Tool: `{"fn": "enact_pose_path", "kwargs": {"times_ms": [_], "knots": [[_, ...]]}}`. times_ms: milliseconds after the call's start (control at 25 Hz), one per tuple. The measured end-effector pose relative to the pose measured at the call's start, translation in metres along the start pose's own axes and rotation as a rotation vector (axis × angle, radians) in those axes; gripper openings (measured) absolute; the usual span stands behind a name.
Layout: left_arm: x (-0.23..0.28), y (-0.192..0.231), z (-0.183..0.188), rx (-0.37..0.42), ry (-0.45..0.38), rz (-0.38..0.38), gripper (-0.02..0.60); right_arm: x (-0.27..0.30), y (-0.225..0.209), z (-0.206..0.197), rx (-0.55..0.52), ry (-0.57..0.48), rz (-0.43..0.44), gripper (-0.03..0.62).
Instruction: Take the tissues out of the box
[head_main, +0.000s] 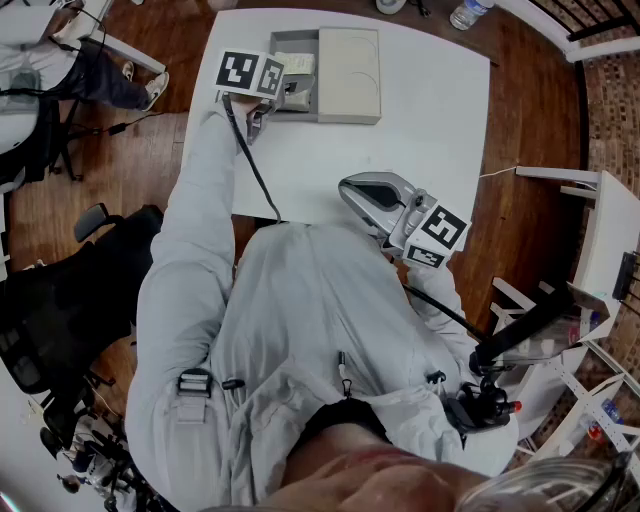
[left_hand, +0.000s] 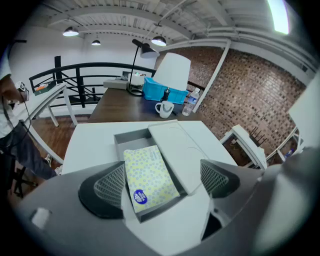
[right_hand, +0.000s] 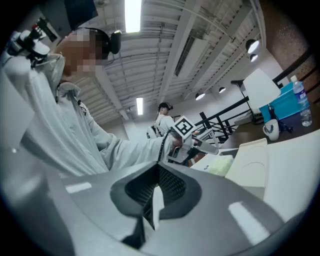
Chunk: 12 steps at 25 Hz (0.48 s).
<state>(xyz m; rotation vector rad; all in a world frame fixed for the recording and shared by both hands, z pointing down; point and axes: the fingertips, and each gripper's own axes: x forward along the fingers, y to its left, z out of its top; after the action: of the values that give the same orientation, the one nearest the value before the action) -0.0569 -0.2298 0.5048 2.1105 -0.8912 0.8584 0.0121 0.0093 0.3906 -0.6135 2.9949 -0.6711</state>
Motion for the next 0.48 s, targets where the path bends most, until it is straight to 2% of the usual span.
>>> {"fn": "enact_pose_path", "kwargs": {"times_ms": [160, 280, 480], "knots": [[0.028, 0.022, -0.005, 0.006, 0.097, 0.094, 0.471, -0.010, -0.003, -0.001, 0.004, -0.006, 0.001, 0.002], [0.042, 0.035, -0.012, 0.014, 0.165, 0.132, 0.468, -0.017, -0.006, -0.002, 0.016, -0.015, -0.005, 0.002], [0.062, 0.047, -0.026, -0.057, 0.278, 0.177, 0.436, -0.024, -0.008, -0.008, 0.036, -0.023, -0.017, 0.002]]}}
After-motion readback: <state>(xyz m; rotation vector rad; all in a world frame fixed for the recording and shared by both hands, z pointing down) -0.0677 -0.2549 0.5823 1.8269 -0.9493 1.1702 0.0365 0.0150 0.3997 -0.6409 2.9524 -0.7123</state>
